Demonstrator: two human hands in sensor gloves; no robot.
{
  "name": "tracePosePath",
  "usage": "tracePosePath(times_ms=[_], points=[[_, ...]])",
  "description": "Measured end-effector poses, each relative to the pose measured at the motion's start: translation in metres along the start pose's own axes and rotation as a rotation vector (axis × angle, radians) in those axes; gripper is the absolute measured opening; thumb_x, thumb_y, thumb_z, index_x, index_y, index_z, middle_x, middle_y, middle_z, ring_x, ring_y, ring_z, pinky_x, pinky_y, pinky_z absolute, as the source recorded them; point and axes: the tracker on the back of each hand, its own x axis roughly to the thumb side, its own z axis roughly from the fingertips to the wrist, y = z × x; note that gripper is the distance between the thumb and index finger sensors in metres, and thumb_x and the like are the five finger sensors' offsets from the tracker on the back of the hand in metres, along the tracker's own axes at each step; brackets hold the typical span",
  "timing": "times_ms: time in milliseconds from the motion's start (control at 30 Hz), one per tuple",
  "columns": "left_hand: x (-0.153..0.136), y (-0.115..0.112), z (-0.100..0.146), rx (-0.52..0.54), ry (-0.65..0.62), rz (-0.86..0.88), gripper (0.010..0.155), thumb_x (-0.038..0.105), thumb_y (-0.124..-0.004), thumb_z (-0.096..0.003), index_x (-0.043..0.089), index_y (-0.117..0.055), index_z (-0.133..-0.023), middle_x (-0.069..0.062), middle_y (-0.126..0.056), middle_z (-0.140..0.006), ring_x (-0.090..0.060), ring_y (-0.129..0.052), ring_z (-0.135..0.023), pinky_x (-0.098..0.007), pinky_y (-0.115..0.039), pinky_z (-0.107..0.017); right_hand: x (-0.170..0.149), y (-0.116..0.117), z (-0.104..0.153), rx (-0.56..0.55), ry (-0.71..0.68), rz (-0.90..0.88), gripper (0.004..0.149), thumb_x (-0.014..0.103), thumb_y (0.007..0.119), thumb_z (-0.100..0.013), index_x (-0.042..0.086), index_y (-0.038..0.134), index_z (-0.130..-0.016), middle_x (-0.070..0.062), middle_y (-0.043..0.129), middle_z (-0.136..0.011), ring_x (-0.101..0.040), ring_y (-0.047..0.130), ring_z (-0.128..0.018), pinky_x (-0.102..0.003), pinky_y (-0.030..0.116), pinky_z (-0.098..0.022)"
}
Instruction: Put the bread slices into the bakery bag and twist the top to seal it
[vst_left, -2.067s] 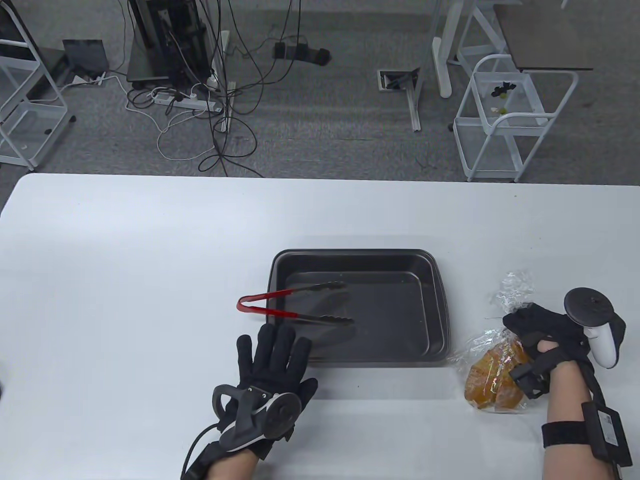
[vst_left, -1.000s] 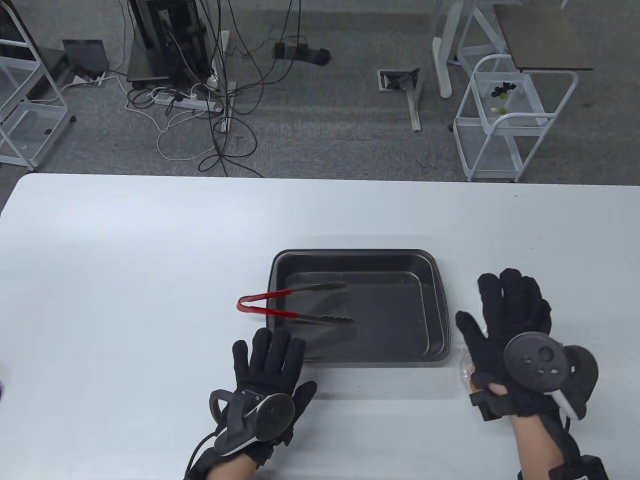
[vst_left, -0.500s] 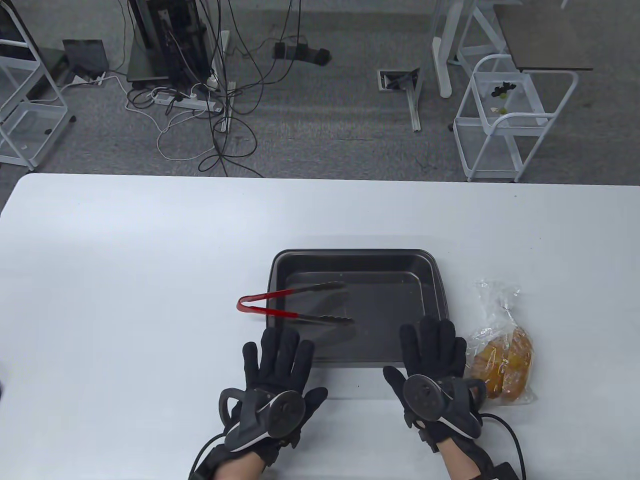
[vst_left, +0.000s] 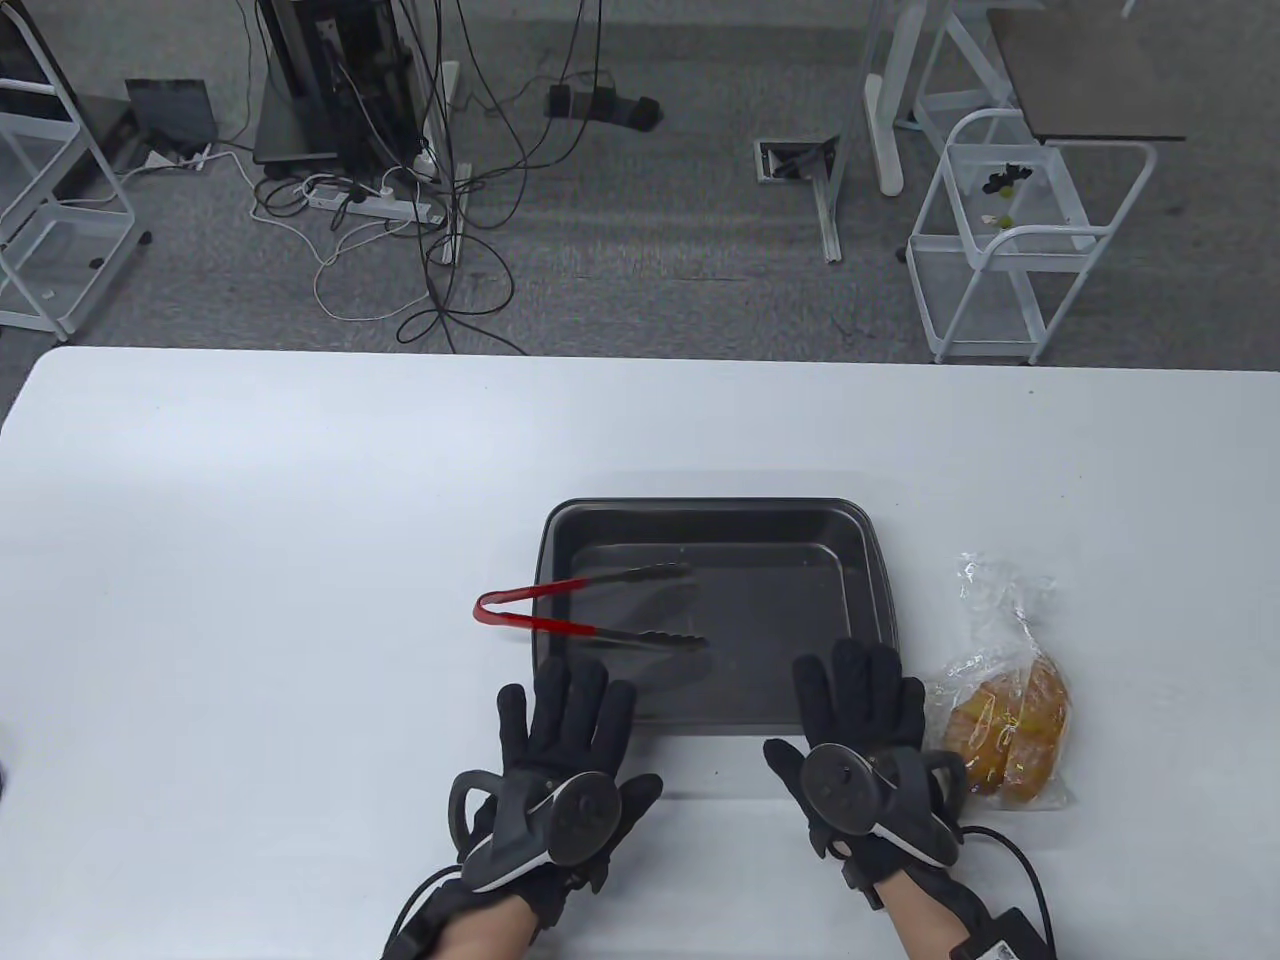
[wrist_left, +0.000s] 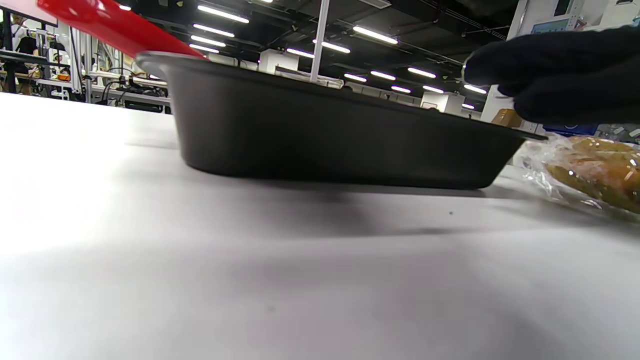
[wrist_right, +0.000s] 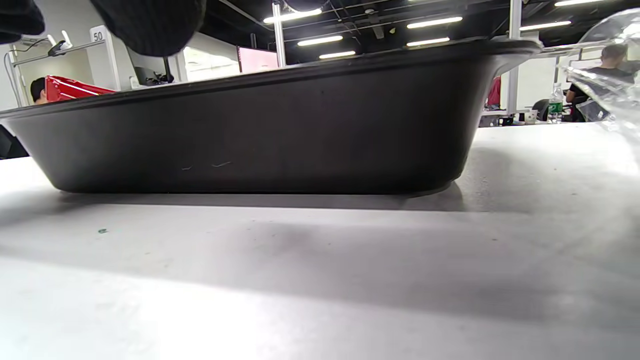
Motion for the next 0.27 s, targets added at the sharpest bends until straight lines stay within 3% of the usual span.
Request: tracePosePath(times_ms=[267], points=[[-0.0002,0.0037,0.0030,0.016,-0.004,0.009,0.086,0.070,-0.055,-0.0493,0.028,-0.018,-0.114,-0.011,-0.014,-0.123,-0.048,-0.014,-0.114,-0.070,-0.011,-0.078,-0.0006,-0.0002,-0.0001,0.003,0.019,0.005,0.085,0.054,0.071,-0.048,0.006,0.038,-0.111,-0.037,0.024,-0.113,-0.070,0.026,-0.097,-0.078,0.028,-0.065]])
